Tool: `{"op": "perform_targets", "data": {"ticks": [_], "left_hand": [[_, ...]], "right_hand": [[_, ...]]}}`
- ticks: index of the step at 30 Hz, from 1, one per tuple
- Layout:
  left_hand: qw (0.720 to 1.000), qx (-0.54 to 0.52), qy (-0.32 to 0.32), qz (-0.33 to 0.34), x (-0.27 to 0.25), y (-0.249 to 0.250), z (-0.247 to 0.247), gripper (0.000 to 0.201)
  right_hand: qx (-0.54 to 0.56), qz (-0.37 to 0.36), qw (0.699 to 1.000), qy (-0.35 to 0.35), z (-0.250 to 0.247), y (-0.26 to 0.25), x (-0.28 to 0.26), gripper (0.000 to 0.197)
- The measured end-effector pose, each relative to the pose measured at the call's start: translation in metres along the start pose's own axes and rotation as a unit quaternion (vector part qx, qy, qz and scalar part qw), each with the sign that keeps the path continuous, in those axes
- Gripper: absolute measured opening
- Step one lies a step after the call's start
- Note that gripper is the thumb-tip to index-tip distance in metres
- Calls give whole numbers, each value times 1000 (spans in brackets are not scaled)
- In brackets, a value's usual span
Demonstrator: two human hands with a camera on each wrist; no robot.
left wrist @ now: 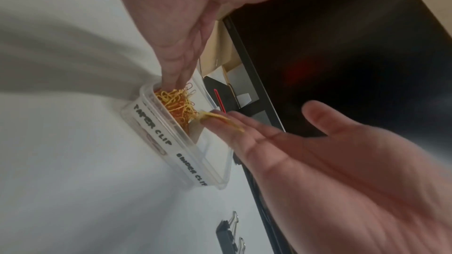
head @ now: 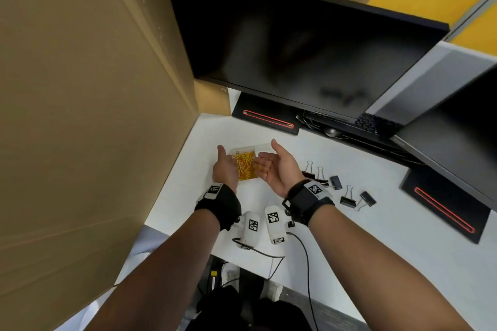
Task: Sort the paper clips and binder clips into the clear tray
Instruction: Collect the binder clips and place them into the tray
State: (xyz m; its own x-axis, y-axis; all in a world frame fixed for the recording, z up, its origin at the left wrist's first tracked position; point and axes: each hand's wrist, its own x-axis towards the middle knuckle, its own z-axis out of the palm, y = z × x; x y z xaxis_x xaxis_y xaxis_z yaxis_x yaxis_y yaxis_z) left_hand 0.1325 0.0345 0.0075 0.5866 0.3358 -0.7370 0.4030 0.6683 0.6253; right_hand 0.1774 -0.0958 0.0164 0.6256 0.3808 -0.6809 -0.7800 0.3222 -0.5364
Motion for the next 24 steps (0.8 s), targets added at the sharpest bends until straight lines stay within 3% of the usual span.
{"op": "perform_targets", "data": {"ticks": [3,7,10,14,17,19,24], "left_hand": [[999,46,10,22,5,-3,-2,95],[999,14,-4,52,-5,-1,1,45],[975,171,-2,145,-25,-5,12,17],[877,398,-135,235,-50,-30,46,17],[744,554,-207,312,-46,-59,82,19],[672,612,-231,349,-34,-77,105,24],[547,734,-232,329,6,-108,131,50]], "right_hand": [[23,-2,1000,-10,3,5,2,40],[-47,-44,998,-7,2,6,-9,30],[-257,-108,960,14,-10,2,-28,20],[-470,-168,864,60,-62,3,-57,16],[-519,-171,829,120,-116,1,-79,15],[-526,-172,815,171,-150,-2,-88,13],[-568,-228,749,254,-202,-20,-83,15]]}}
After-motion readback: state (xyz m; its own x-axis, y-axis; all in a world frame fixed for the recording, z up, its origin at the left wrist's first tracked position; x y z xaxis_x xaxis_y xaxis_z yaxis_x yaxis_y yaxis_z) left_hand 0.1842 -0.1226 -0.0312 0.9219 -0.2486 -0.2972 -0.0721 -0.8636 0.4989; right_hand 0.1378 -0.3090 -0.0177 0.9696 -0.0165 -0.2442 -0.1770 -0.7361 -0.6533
